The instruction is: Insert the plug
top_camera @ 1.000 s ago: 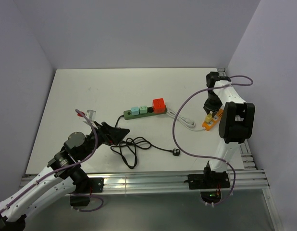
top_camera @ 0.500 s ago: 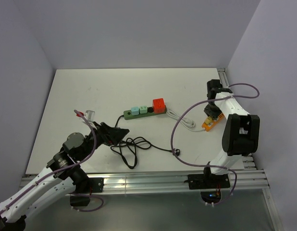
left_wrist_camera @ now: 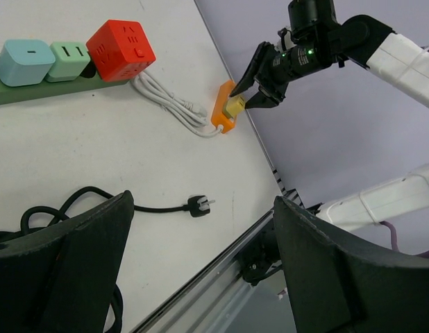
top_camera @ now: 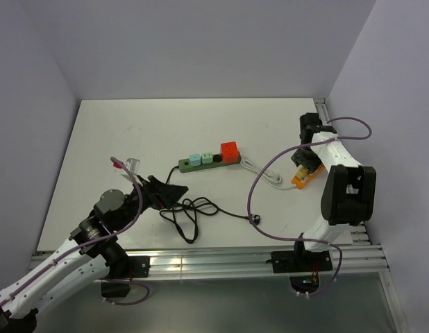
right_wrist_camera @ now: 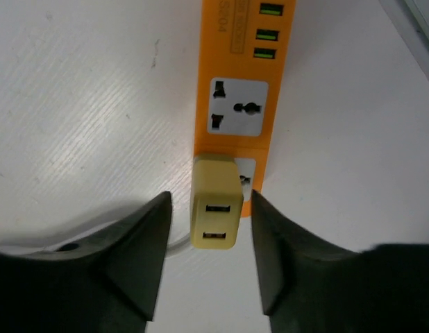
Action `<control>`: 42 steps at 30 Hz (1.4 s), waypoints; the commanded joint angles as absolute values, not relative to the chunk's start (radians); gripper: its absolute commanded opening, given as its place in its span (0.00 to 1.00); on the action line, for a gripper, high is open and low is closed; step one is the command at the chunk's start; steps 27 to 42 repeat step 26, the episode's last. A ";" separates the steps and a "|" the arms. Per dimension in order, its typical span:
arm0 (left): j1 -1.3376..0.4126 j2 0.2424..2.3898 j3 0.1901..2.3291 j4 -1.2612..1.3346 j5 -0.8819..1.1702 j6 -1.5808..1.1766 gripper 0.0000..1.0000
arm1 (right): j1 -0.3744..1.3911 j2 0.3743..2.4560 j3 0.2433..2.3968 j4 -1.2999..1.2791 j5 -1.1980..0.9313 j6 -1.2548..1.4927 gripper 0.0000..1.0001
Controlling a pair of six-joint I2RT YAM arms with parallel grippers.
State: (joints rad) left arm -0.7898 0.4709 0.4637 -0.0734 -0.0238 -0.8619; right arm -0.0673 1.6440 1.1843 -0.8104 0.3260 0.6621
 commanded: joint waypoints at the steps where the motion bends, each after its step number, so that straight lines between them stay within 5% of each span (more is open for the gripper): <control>1: -0.792 0.479 0.499 -0.060 -0.015 -0.876 0.87 | -0.063 1.580 1.261 -0.859 0.290 0.600 0.59; 4: -0.792 0.486 0.517 -0.086 -0.015 -0.882 0.87 | -0.061 1.525 1.298 -0.879 0.320 0.588 0.74; 10: -0.792 0.471 0.548 -0.146 -0.040 -0.896 0.88 | -0.031 1.375 1.263 -0.876 0.264 0.581 0.75; 18: -0.792 0.494 0.554 -0.190 -0.014 -0.983 0.92 | 0.280 1.106 0.947 -0.711 0.134 0.684 0.75; 26: -0.790 0.440 0.418 -0.083 0.080 -1.167 0.96 | 0.285 0.833 0.686 -0.557 0.040 0.678 0.75; 42: -0.790 0.440 0.418 -0.083 0.080 -1.167 0.96 | 0.285 0.833 0.686 -0.557 0.040 0.678 0.75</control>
